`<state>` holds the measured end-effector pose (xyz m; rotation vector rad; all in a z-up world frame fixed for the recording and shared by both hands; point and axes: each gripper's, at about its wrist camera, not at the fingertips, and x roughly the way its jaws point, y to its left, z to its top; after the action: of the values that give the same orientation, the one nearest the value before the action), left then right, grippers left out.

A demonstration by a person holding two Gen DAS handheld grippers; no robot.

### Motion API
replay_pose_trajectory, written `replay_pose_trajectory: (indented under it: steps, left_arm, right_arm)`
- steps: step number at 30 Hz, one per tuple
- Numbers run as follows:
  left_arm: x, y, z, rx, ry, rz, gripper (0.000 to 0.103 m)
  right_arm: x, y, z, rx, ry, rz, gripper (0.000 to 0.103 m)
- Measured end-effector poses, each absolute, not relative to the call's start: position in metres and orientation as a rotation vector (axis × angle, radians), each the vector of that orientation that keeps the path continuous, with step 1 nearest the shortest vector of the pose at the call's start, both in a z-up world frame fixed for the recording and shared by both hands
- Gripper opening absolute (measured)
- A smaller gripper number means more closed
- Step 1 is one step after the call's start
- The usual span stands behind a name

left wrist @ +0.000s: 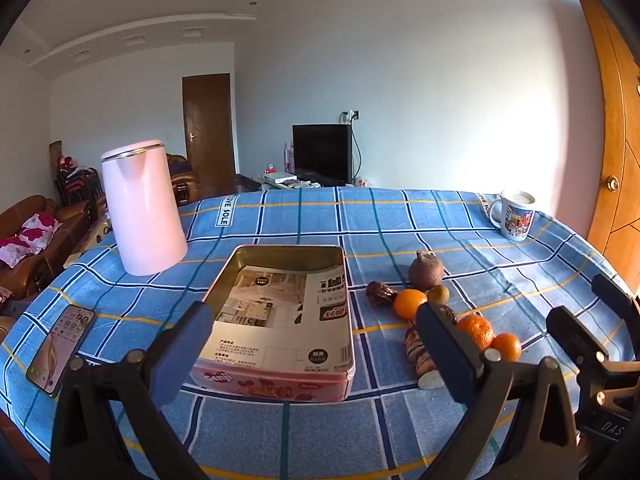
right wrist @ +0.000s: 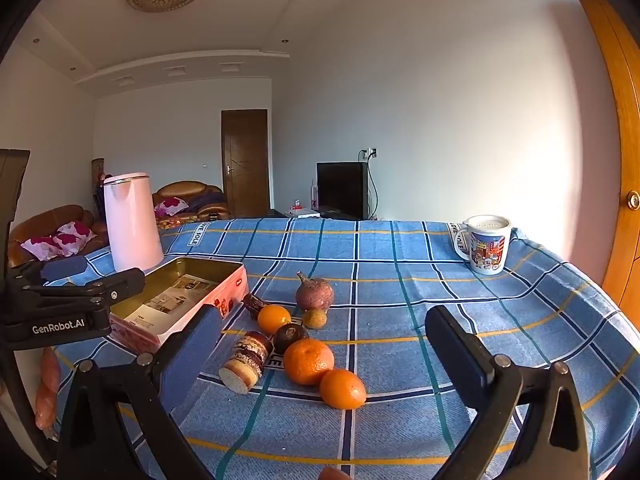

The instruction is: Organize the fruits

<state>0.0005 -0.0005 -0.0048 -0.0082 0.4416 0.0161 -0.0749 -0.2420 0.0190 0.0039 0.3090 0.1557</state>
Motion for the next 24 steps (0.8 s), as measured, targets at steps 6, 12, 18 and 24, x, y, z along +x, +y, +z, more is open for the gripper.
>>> replay_pose_trajectory:
  steps: [6, 12, 18, 24]
  left_arm:
    - [-0.0002, -0.0014, -0.0055, -0.010, 0.440, 0.017, 0.103]
    - [-0.0001, -0.0003, -0.0052, -0.013, 0.444, 0.017, 0.103]
    - [0.0008, -0.0004, -0.0054, -0.017, 0.444, 0.017, 0.103]
    - [0.0011, -0.0008, -0.0058, -0.018, 0.445, 0.018, 0.103]
  right_arm:
    - [-0.0749, -0.2409, 0.0202, 0.001, 0.312, 0.157, 0.102]
    - [-0.0734, -0.2424, 0.0203, -0.001, 0.317, 0.160, 0.102]
    - [-0.0733, -0.2416, 0.0203, -0.001, 0.317, 0.163, 0.102]
    - [-0.0742, -0.2398, 0.0192, -0.005, 0.321, 0.167, 0.102]
